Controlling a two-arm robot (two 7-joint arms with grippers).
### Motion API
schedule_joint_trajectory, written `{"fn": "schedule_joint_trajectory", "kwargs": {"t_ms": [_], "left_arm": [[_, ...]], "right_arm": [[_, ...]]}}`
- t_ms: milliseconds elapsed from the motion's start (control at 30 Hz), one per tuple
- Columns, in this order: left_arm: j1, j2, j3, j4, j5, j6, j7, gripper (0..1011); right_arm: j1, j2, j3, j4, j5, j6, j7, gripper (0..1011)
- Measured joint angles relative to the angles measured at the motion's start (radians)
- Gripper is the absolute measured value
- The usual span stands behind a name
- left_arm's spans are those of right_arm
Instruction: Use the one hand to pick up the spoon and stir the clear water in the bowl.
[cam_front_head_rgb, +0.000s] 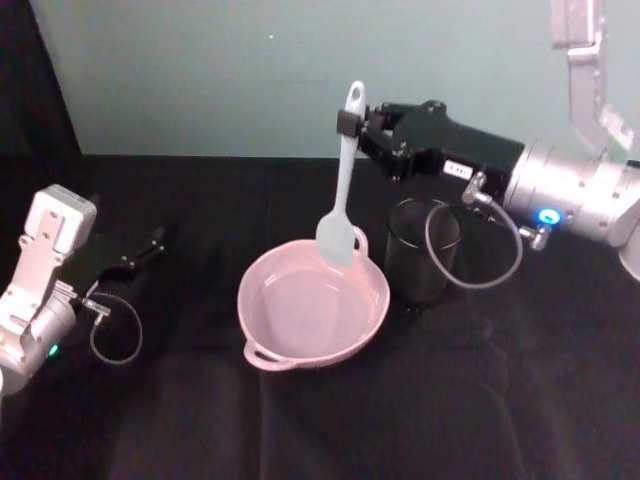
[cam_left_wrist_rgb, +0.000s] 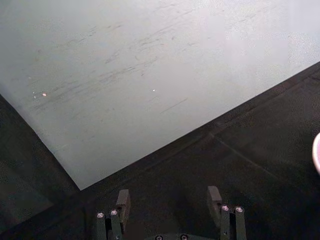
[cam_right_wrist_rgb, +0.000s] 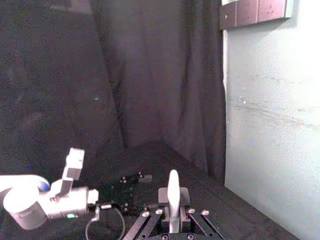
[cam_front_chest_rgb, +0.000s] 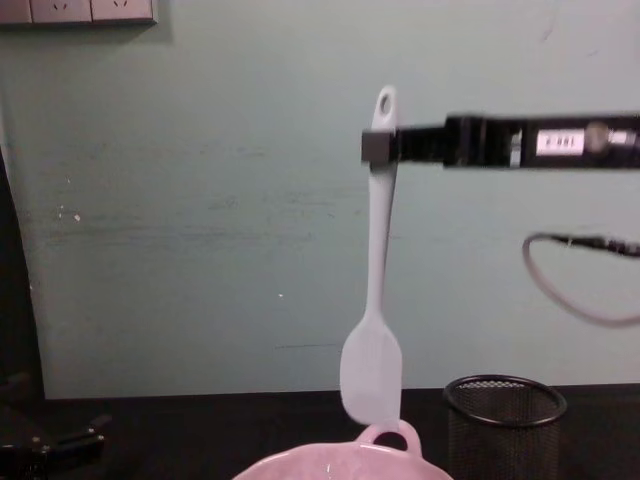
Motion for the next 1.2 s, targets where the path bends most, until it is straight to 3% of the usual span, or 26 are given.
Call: {"fn": "schedule_joint_trajectory", "kwargs": {"t_ms": [267,533,1000,1200], "left_arm": [[0.0,0.0,0.0,0.0,0.0,0.0,0.0,1011],[0.0,0.0,0.0,0.0,0.0,0.0,0.0,1011],[0.0,0.0,0.0,0.0,0.0,0.0,0.0,1011],[0.0,0.0,0.0,0.0,0.0,0.0,0.0,1011]], "right_arm": [[-0.003,-0.026,-0.026,0.094,-0.079,-0.094,0.066,114],[-0.009,-0.051,-0.033,0.16,-0.124,-0.157,0.105,114],[-0.017,-0.136,-0.018,0.302,-0.157,-0.274,0.148,114],[-0.023,-0.154,-0.01,0.336,-0.176,-0.308,0.163,114]]}}
